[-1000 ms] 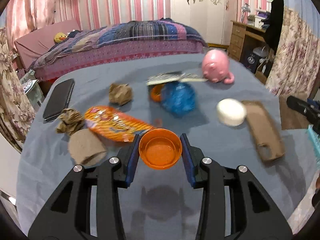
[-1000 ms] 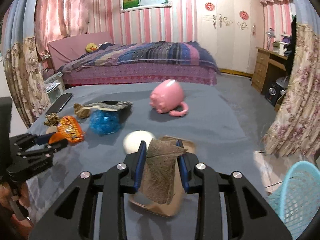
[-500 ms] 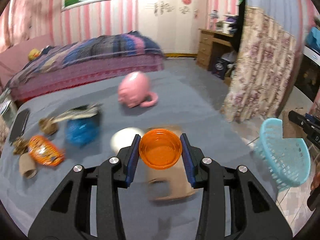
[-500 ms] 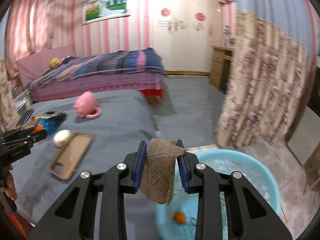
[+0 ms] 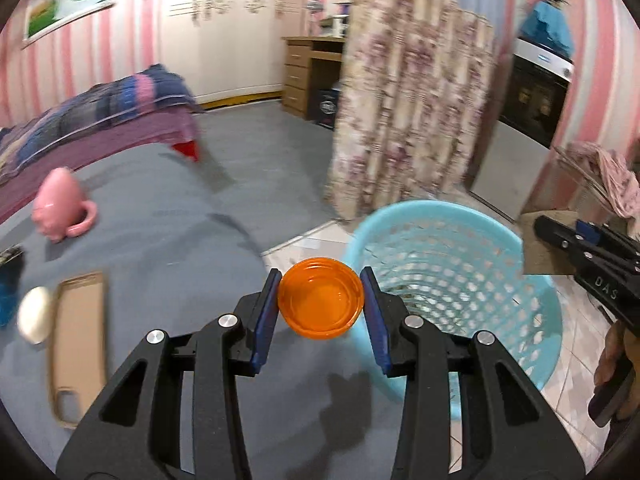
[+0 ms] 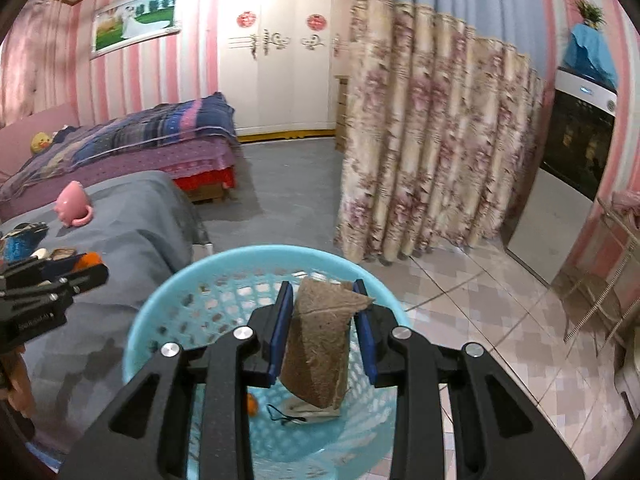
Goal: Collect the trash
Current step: 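Open the left gripper over the basket while the right holds the cardboard above it, then open the right gripper, dropping the cardboard piece into the basket, then move both open grippers back over the table, then close the left gripper on the flat brown cardboard square while the right reaches the white puck, then close the right gripper on the white round puck while the left lifts the cardboard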
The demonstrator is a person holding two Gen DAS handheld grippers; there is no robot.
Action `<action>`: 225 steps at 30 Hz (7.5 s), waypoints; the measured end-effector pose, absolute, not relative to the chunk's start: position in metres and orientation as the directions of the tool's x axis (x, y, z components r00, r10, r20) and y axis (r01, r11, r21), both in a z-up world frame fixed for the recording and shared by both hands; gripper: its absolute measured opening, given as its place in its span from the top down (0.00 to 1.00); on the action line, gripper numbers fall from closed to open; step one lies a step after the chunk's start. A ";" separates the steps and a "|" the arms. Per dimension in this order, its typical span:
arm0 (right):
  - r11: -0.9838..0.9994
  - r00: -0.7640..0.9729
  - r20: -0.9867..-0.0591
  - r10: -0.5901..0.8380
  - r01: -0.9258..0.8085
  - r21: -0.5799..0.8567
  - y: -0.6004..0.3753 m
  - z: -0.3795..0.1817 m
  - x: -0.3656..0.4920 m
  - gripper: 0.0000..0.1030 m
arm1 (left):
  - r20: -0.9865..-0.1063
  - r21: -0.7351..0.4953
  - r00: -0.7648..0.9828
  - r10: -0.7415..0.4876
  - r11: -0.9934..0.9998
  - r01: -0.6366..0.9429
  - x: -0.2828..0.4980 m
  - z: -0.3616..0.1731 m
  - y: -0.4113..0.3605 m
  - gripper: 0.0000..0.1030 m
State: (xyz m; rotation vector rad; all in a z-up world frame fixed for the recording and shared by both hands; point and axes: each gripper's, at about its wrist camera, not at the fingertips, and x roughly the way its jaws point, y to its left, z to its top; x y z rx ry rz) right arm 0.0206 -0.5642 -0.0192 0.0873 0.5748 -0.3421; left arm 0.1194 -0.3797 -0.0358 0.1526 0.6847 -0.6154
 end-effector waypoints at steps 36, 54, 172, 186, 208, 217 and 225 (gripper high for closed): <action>0.941 0.775 -0.571 -0.270 0.337 0.013 -0.550 -0.051 0.055 0.22 | -0.620 -0.018 0.696 -0.363 0.893 0.449 0.123 -0.021 -0.325 0.11; 0.919 0.747 -0.572 -0.339 0.392 -0.033 -0.531 -0.034 0.051 0.04 | -0.581 -0.048 0.744 -0.330 0.926 0.374 0.118 0.006 -0.254 0.06; 0.999 0.797 -0.603 0.046 -0.054 0.004 -0.196 -0.039 0.198 0.04 | -0.762 -0.144 0.645 -0.066 0.987 -0.070 0.173 -0.050 0.117 0.67; 0.978 0.707 -0.691 0.153 -0.206 0.005 -0.157 -0.067 0.216 0.36 | -0.752 -0.125 0.659 -0.036 0.988 -0.088 0.163 -0.038 0.130 0.78; 0.978 0.745 -0.643 0.177 -0.208 0.029 -0.155 -0.056 0.215 0.41 | -0.716 -0.115 0.698 -0.019 0.989 -0.091 0.151 -0.020 0.125 0.90; 0.978 0.771 -0.615 0.168 -0.209 0.005 -0.175 -0.032 0.186 0.41 | -0.662 -0.062 0.749 0.021 0.995 -0.084 0.128 0.014 0.093 0.91; 0.987 0.811 -0.578 0.090 -0.151 -0.057 -0.226 -0.009 0.156 0.41 | -0.641 -0.041 0.767 0.001 0.999 -0.035 0.115 0.018 0.034 0.91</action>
